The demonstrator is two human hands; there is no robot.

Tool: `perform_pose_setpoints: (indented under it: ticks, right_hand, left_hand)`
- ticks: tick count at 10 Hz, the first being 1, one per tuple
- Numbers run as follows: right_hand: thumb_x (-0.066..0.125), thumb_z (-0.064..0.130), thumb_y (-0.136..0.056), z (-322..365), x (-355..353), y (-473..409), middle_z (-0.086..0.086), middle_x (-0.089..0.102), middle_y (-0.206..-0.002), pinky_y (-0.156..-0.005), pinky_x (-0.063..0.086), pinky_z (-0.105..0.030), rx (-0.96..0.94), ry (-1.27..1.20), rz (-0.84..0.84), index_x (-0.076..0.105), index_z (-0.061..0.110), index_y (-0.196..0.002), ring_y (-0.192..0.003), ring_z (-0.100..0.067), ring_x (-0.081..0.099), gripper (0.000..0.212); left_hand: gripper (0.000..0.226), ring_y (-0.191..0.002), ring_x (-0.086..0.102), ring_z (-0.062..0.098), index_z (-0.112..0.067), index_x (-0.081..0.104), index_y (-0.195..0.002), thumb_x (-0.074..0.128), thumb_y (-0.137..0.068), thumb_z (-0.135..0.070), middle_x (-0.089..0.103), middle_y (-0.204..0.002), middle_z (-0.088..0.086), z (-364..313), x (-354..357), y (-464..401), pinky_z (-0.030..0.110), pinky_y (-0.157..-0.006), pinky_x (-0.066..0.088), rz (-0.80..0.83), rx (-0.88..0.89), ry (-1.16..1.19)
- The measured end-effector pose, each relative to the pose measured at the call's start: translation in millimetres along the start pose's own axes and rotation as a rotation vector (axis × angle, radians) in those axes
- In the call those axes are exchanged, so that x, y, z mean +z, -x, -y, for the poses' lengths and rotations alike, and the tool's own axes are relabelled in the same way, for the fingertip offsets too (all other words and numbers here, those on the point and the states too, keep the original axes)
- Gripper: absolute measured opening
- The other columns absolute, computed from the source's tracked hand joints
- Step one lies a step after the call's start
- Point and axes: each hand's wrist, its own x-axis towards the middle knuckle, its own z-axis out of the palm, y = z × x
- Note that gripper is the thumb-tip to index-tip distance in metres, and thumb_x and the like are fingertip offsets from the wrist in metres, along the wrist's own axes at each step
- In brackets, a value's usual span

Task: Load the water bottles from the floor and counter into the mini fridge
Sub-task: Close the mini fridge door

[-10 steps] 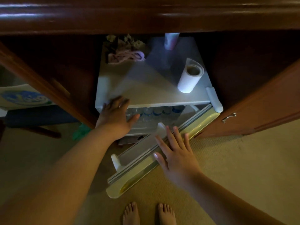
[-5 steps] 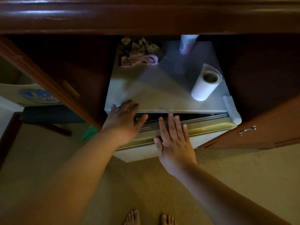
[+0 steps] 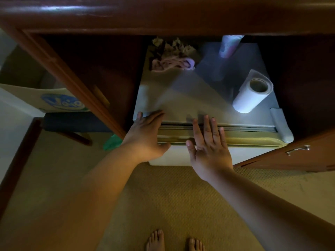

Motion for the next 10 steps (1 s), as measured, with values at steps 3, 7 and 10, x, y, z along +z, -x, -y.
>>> perform_pose_setpoints:
  ticks: [3, 7, 10]
  right_hand:
    - [0.013, 0.058, -0.106, 4, 4, -8, -0.012, -0.024, -0.169, -0.127, -0.007, -0.047, 0.040, 0.010, -0.012, -0.011, 0.023, -0.163, -0.155, -0.026, -0.025, 0.071]
    - [0.008, 0.062, -0.103, 9, -8, -10, -0.007, -0.034, -0.165, -0.127, -0.007, -0.047, 0.077, -0.015, 0.089, -0.024, 0.030, -0.159, -0.151, -0.024, -0.033, 0.071]
    - [0.021, 0.058, -0.105, -27, -51, 91, -0.005, -0.041, -0.161, -0.124, -0.013, -0.047, 0.042, -0.019, 0.377, -0.037, 0.034, -0.151, -0.146, -0.032, -0.039, 0.077]
  left_hand:
    - [0.109, -0.159, -0.005, 0.034, -0.024, 0.001, -0.166, 0.068, -0.088, -0.059, 0.002, -0.173, -0.006, 3, 20, -7, 0.046, -0.127, 0.001, -0.049, -0.024, -0.056]
    - [0.109, -0.160, -0.002, 0.029, -0.015, -0.007, -0.164, 0.061, -0.091, -0.057, -0.005, -0.172, 0.003, -25, 35, -10, 0.053, -0.128, -0.006, -0.083, -0.105, -0.204]
    - [0.085, -0.158, -0.017, 0.021, -0.034, -0.010, -0.162, 0.047, -0.101, -0.049, -0.023, -0.169, -0.005, -56, 76, 149, 0.042, -0.129, 0.001, -0.053, -0.188, 0.050]
